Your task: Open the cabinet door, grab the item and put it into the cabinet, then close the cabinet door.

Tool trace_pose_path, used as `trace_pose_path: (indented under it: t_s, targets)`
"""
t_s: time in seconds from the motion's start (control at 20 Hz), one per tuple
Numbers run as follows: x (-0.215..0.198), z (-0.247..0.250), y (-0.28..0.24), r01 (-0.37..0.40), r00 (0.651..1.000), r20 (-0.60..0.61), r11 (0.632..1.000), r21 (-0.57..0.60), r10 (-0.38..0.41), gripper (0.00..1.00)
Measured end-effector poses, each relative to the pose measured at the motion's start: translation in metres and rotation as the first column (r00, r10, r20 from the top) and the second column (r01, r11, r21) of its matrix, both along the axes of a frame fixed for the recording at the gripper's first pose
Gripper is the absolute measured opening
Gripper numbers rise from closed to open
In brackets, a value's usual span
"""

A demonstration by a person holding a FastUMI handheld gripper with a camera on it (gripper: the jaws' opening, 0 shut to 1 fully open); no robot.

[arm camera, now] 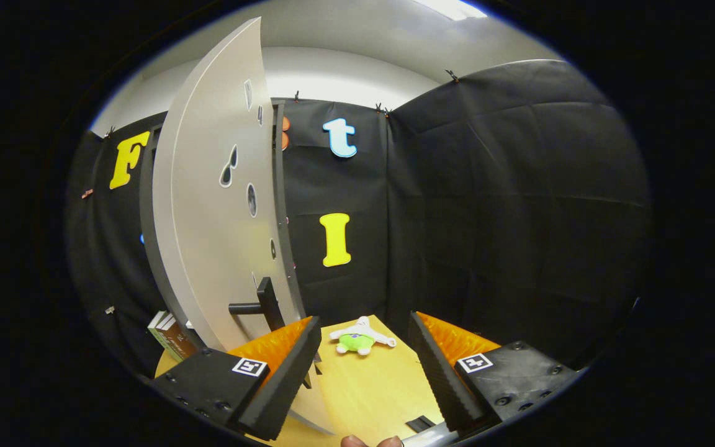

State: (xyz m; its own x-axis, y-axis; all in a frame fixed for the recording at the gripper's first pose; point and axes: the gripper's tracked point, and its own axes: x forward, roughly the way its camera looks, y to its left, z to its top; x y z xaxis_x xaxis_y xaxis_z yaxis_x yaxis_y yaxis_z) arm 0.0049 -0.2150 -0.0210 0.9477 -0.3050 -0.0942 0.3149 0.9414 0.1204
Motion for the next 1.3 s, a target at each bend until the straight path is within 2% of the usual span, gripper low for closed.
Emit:
trace_pose_path:
  t_s: [0.2,0.4,0.7,1.05,1.3]
  targets:
    - [0.008,-0.001,0.044,-0.115,0.993,0.0,0.993,0.014,0.115,0.95]
    - [0.021,-0.005,0.081,-0.186,0.982,-0.002,0.982,0.04,0.186,0.96]
    - [0.041,-0.003,0.15,-0.306,0.952,-0.011,0.952,0.018,0.306,0.97]
    - [0.053,-0.012,0.176,-0.372,0.928,-0.036,0.928,-0.011,0.372,0.97]
    - [0.057,-0.012,0.197,-0.39,0.92,-0.042,0.921,-0.013,0.39,0.97]
